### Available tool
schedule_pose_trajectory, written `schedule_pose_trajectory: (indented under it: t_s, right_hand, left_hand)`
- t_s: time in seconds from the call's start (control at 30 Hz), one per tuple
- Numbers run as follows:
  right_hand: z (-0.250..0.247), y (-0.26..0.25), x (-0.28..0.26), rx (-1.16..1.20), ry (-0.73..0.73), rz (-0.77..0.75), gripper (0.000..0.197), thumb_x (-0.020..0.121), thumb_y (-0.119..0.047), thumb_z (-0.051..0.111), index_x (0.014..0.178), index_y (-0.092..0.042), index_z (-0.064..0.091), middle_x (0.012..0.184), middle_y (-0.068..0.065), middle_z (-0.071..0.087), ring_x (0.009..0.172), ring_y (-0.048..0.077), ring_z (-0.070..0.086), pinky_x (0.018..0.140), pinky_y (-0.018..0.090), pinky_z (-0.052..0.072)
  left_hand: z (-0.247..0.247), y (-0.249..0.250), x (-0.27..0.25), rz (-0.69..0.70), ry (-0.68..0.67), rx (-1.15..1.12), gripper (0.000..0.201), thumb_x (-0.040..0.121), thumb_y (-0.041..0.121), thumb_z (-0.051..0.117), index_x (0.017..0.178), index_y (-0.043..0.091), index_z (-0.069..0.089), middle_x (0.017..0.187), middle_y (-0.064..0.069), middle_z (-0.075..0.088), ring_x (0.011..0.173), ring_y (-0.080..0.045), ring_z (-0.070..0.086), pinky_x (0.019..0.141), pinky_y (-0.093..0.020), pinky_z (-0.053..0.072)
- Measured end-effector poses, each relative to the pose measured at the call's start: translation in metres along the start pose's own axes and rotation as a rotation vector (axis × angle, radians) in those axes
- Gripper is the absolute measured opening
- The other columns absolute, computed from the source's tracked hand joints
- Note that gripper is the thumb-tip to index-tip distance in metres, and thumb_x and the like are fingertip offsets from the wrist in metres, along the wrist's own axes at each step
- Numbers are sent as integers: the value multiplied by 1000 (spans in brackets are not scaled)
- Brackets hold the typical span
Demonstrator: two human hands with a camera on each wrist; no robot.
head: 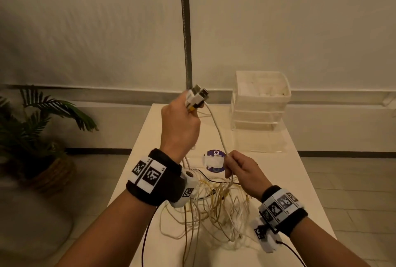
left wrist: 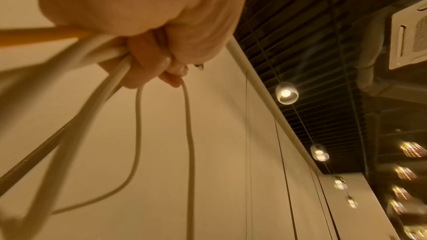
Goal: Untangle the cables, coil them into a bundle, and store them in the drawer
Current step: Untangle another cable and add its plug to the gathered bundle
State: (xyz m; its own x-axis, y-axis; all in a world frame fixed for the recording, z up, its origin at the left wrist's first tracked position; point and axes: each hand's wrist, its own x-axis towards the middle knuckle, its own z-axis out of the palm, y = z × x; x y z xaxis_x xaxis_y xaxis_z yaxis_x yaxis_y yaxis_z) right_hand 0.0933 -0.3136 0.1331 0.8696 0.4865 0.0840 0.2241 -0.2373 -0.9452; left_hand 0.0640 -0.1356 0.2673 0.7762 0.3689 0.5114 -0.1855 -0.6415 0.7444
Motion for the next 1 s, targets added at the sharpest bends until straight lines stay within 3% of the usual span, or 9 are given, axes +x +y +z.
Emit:
schedule_pose_trajectory:
  t_s: [0.17,0.27,0.33,0.43,0.53,0.6,0.67,0.83,1.0]
  right_hand:
    - [3,7,3,16,41,29,27,101,-11,42,77,-1,50,64,6,52,58,13,46,60,23,43]
    - [-2,0,5,128,144,82,28,101,-15,43,77,-2,53,59,3,47,55,18,41,55,30,38]
    - [-6,-7,6,214,183,106,30,101,-17,44,76,-5,56,56,1,43,53,17,36,53,31,33]
    - [-12,-20,7,156,153,63,29,98,-16,51,73,-7,62,54,-2,40,53,14,33,55,29,29]
    - [-17,-40,6,223,76,-28,25,88,-19,56,76,2,64,55,2,40,53,14,33,54,28,28]
    - [-21,-50,7,300,67,-46,28,84,-20,56,82,7,65,56,3,42,54,15,33,54,26,29]
    - [-23,-53,6,301,72,-38,25,85,-22,56,82,-2,70,56,0,47,54,15,38,54,25,32]
    - [-18,-39,-10,302,39,24,31,99,-19,47,82,-4,69,60,7,52,54,20,42,54,30,36]
    - [-7,-22,-35,431,12,90,29,91,-29,52,81,-5,66,55,9,44,45,15,34,48,26,35]
  left_hand:
    - [-11,-10,3,-21,114,-17,22,95,2,58,87,20,67,68,15,52,62,8,51,54,-11,35]
    - [-14,-15,-4,-21,51,40,44,95,3,57,134,25,55,76,7,57,65,0,53,58,-15,41]
    - [-16,-19,-10,45,-9,79,61,95,2,57,148,27,39,70,8,55,59,1,52,55,-10,42]
    - [-6,-23,-22,113,-296,41,52,93,1,59,138,25,54,94,3,73,65,3,59,56,-5,43]
    - [15,-27,-39,101,-557,92,48,88,0,53,126,27,63,111,1,73,87,-4,64,75,-14,47]
    - [23,-27,-46,97,-531,89,35,86,-1,49,103,27,62,85,3,70,73,-13,59,65,-27,41]
    - [25,-23,-45,88,-471,82,30,86,-2,47,84,28,49,64,8,54,58,-11,47,56,-27,29]
    - [10,-11,-25,112,-294,40,45,85,-7,46,69,33,36,56,10,42,52,-5,41,48,-17,27]
    - [-6,-11,-14,118,-147,47,52,88,-8,50,68,38,38,59,13,45,57,0,46,49,-13,30]
